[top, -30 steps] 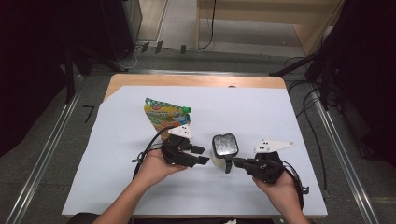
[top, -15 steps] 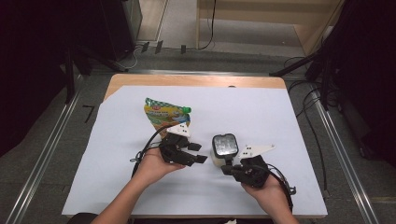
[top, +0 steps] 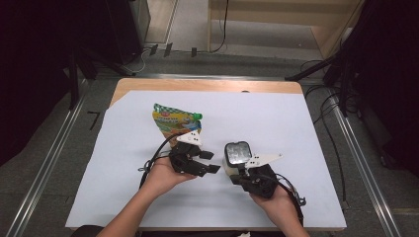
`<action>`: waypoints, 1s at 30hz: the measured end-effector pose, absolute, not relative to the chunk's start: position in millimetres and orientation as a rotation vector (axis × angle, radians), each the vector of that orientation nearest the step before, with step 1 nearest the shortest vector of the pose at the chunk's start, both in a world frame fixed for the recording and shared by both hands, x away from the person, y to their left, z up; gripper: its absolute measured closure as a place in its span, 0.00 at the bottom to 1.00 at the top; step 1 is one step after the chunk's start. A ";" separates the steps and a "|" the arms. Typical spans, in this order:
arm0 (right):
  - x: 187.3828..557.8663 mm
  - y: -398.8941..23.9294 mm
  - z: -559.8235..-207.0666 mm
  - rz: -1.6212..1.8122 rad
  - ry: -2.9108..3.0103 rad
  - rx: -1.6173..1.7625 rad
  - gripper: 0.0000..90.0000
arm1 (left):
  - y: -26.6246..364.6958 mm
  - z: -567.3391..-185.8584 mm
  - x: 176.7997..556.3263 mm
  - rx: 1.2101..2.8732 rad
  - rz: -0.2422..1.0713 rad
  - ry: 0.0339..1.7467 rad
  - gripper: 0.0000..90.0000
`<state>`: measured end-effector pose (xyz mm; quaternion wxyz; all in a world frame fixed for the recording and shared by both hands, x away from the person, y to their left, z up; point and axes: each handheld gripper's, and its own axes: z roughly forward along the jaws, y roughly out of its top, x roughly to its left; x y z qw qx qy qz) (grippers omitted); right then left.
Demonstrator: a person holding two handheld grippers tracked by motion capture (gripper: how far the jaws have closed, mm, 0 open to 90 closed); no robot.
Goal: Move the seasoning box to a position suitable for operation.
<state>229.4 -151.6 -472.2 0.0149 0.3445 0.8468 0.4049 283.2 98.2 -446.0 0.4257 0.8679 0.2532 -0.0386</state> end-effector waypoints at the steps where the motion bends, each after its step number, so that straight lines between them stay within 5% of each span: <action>1: 229.4 -151.6 -472.2 1.260 2.636 1.072 1.00 | 98.2 -446.0 283.2 2.170 -0.096 0.633 0.49; 30: 236.2 -169.7 -472.7 1.248 2.639 1.126 1.00 | 97.9 -448.6 284.8 2.184 -0.113 0.646 0.46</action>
